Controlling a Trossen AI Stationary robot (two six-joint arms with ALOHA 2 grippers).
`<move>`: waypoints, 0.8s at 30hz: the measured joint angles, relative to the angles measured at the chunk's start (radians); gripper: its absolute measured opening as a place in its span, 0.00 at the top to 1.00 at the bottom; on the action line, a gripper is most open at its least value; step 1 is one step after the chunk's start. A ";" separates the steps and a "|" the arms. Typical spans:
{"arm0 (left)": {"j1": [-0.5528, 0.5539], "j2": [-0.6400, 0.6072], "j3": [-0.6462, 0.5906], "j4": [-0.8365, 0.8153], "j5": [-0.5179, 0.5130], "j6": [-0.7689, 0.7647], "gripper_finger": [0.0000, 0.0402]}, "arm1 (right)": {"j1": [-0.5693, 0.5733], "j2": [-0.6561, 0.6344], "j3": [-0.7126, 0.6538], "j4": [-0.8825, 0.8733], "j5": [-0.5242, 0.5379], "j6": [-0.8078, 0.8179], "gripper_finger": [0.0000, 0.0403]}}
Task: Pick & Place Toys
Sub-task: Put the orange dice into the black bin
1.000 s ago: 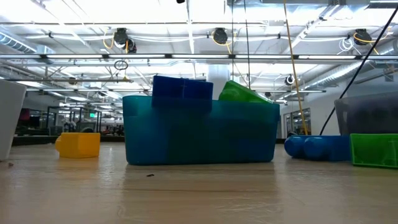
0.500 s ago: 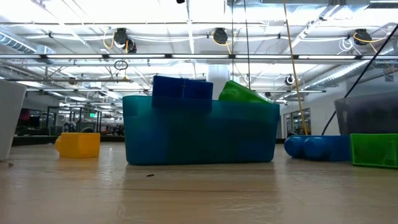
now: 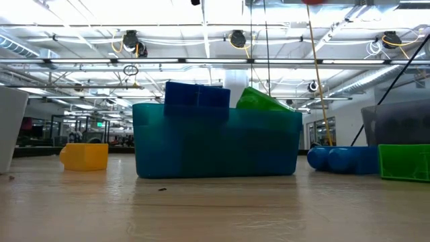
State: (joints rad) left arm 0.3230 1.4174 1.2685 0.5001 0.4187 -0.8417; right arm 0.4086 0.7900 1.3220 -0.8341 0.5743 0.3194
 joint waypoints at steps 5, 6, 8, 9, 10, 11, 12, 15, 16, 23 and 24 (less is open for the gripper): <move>-0.007 0.000 -0.001 -0.032 0.003 0.027 0.01 | 0.051 -0.008 0.000 -0.236 -0.104 0.235 0.94; -0.007 0.000 -0.001 -0.037 0.002 0.028 0.01 | 0.056 -0.006 0.000 -0.280 -0.141 0.274 0.94; -0.007 0.000 -0.001 -0.053 0.001 0.034 0.01 | 0.059 0.002 0.000 -0.360 -0.219 0.342 0.94; -0.007 0.000 -0.001 -0.059 0.000 0.040 0.01 | 0.059 0.007 0.000 -0.395 -0.256 0.371 0.94; -0.007 0.001 -0.001 -0.063 0.000 0.047 0.01 | 0.059 0.011 0.000 -0.425 -0.294 0.396 0.94; -0.007 0.001 -0.001 -0.064 -0.001 0.051 0.01 | 0.059 0.015 0.000 -0.449 -0.332 0.415 0.94; -0.007 0.001 -0.001 -0.064 -0.001 0.053 0.01 | 0.059 0.019 0.000 -0.467 -0.369 0.433 0.94; -0.007 0.001 -0.001 -0.067 0.000 0.054 0.01 | 0.059 0.029 0.000 -0.492 -0.467 0.474 0.94; -0.007 0.001 -0.001 -0.071 -0.001 0.055 0.01 | 0.059 0.032 0.000 -0.499 -0.490 0.484 0.94; -0.006 0.001 -0.001 -0.086 0.000 0.059 0.01 | 0.059 0.086 0.000 -0.606 -0.613 0.525 0.96; -0.006 0.001 -0.001 -0.086 0.000 0.063 0.01 | 0.059 0.094 -0.004 -0.611 -0.624 0.525 0.96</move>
State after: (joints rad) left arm 0.3168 1.4181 1.2678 0.4141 0.4183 -0.7788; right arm 0.4676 0.8840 1.3180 -1.4455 -0.0501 0.8448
